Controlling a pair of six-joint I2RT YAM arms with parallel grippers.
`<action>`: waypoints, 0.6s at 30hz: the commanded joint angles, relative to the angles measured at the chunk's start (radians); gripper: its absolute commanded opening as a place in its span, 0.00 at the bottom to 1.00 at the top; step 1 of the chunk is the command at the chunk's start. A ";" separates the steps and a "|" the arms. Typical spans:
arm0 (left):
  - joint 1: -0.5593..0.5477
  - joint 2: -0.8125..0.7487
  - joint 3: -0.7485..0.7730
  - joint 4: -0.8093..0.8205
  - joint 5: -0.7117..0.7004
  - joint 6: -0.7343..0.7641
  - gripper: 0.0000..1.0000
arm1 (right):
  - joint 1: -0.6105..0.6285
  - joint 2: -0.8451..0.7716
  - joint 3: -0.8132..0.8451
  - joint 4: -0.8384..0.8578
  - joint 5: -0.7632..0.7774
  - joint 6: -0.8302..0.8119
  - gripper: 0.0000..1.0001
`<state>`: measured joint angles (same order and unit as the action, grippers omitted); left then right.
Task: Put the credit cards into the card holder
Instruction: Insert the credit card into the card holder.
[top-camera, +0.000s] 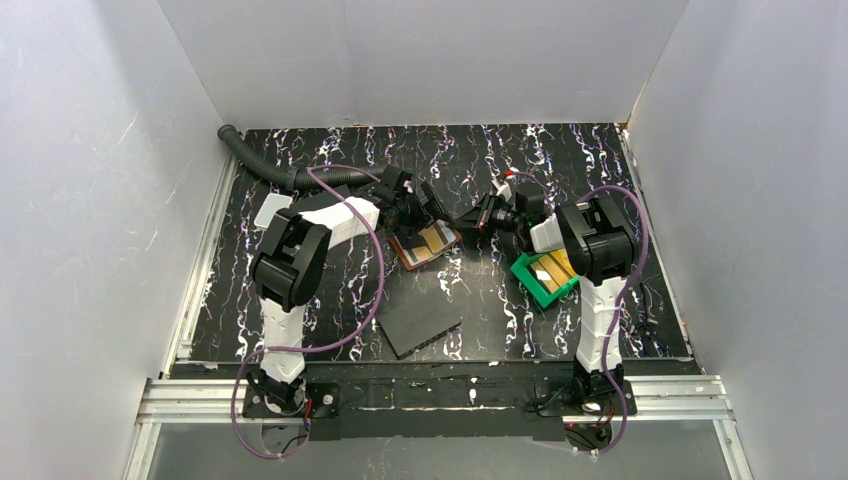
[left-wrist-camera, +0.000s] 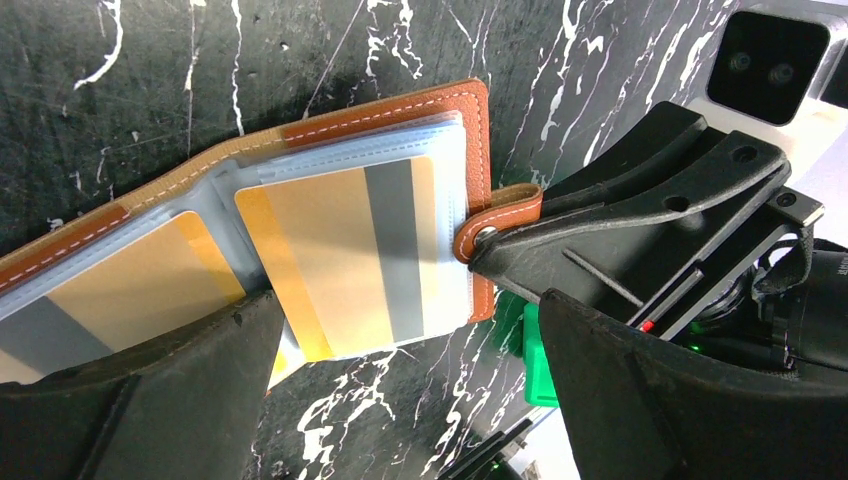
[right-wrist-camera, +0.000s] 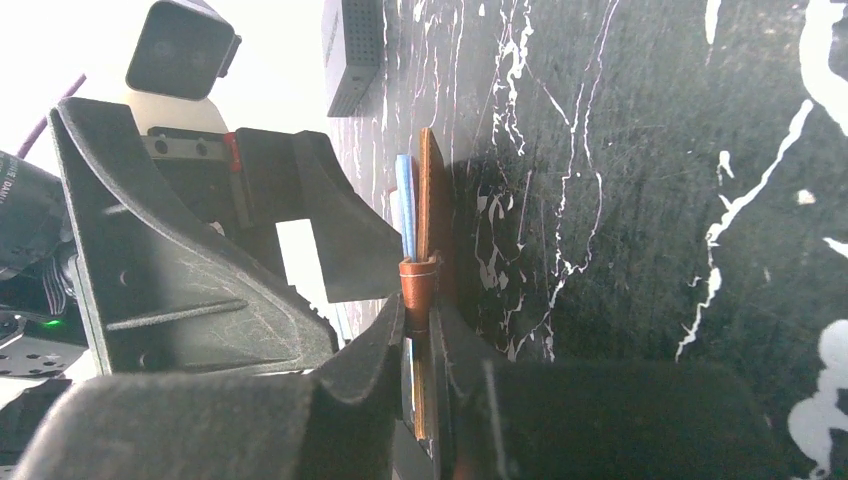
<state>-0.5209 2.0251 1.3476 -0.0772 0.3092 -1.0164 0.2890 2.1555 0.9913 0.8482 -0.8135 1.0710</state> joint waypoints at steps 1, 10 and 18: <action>-0.004 0.009 0.011 0.037 0.021 -0.001 0.98 | -0.001 0.032 -0.007 0.043 -0.014 0.004 0.14; -0.003 -0.016 0.005 -0.008 0.021 0.020 0.98 | -0.005 0.015 0.007 -0.035 -0.011 -0.042 0.26; 0.015 0.020 -0.026 0.070 0.118 -0.022 0.98 | 0.007 -0.041 -0.038 -0.075 0.052 -0.054 0.34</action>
<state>-0.5007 2.0220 1.3178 -0.0414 0.3843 -1.0039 0.2832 2.1468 0.9928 0.7341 -0.7826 0.9932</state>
